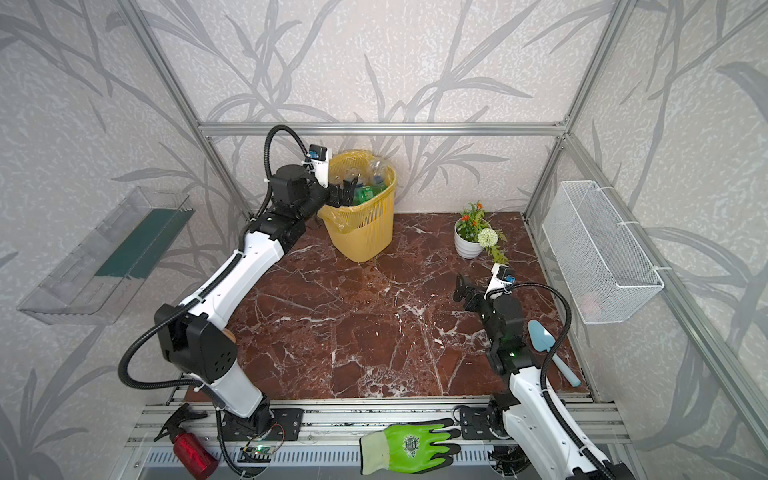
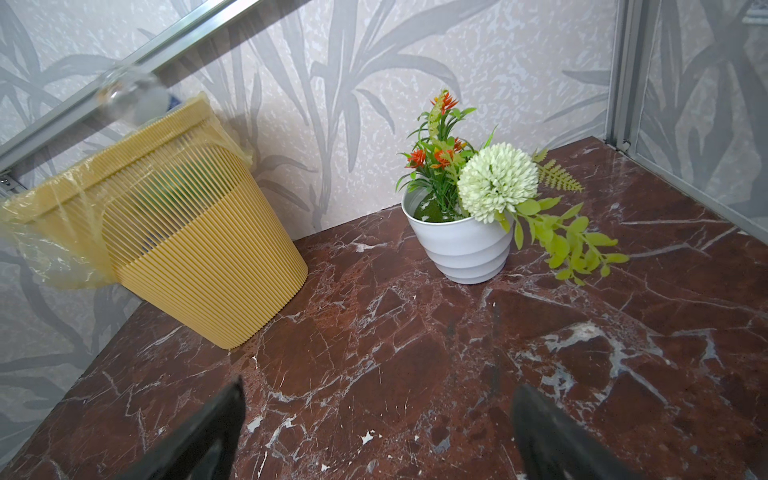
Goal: Throw the plastic bottles in the bin
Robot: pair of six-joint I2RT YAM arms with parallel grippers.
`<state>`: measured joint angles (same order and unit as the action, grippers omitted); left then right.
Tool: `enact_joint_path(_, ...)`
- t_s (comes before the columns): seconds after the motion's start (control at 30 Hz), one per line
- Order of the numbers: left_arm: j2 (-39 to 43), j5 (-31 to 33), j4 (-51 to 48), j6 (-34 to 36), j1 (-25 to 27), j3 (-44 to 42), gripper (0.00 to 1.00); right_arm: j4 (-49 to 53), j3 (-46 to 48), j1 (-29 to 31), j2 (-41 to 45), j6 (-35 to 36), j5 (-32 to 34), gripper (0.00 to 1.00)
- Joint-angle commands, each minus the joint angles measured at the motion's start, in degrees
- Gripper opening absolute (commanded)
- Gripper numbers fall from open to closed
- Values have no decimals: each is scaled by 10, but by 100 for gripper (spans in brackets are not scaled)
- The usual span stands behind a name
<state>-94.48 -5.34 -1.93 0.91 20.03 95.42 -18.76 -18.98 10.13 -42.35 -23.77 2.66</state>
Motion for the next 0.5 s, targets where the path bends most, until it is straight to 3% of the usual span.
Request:
enact_joint_path(0.0,80,-11,44,6,2,-28,99,7,0,-2,4,10,11,100)
enact_joint_path(0.33,207,23,68,-4,2,-211,99,7,-12,-3,-20,49,37,100)
enact_joint_path(0.47,242,72,79,-14,2,-273,99,5,-12,-3,-27,50,34,100)
